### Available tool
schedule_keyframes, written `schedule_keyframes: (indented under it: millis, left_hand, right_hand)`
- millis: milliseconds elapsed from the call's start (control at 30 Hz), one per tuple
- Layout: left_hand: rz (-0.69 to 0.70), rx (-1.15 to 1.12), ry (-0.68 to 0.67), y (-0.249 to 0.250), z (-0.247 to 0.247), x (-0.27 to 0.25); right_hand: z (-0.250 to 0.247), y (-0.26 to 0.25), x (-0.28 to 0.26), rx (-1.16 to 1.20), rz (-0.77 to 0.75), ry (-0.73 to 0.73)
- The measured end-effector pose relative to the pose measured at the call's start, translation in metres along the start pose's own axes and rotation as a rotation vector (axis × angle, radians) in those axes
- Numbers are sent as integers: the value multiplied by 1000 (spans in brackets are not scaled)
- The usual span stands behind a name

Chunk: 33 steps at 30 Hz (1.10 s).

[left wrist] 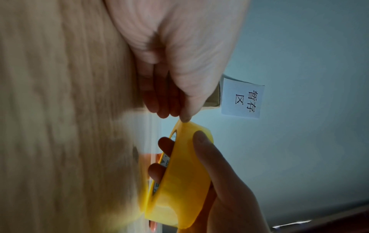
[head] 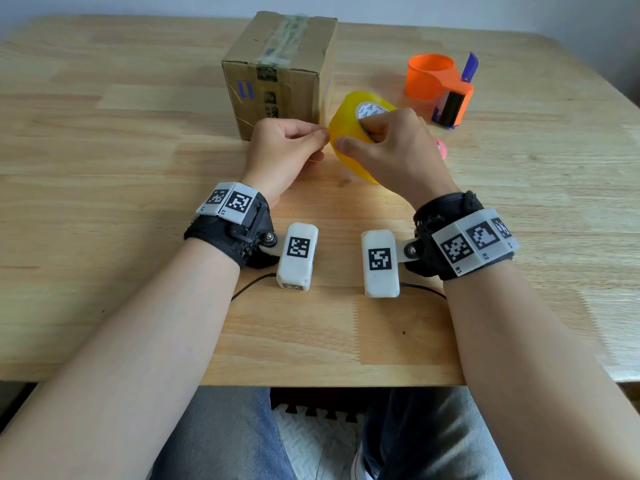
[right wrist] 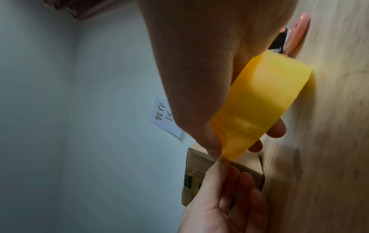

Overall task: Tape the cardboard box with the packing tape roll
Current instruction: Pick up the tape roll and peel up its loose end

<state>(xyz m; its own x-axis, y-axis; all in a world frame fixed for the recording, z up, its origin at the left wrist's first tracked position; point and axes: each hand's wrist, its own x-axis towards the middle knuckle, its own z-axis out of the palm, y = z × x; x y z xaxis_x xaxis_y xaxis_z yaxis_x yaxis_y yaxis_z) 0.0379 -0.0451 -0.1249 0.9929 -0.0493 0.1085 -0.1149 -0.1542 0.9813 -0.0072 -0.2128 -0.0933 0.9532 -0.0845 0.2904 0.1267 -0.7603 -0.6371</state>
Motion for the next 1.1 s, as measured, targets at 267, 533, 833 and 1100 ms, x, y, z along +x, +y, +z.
schedule_keyframes:
  millis: [267,533,833,1100]
  left_hand:
    - [6,55,-32,0,2,0]
    - [12,46,-71,4,2,-2]
    - [66,-48,2,0,-3,-4]
    - [52,-31,-15,-2,-2,-2]
  right_hand:
    - [-2,-4,-1,-46,-4,-16]
    - [-1,-5,0,-3,26,19]
    - [-2,-6,-1,9,31,23]
    - [-5,-7,-2,-45,11,3]
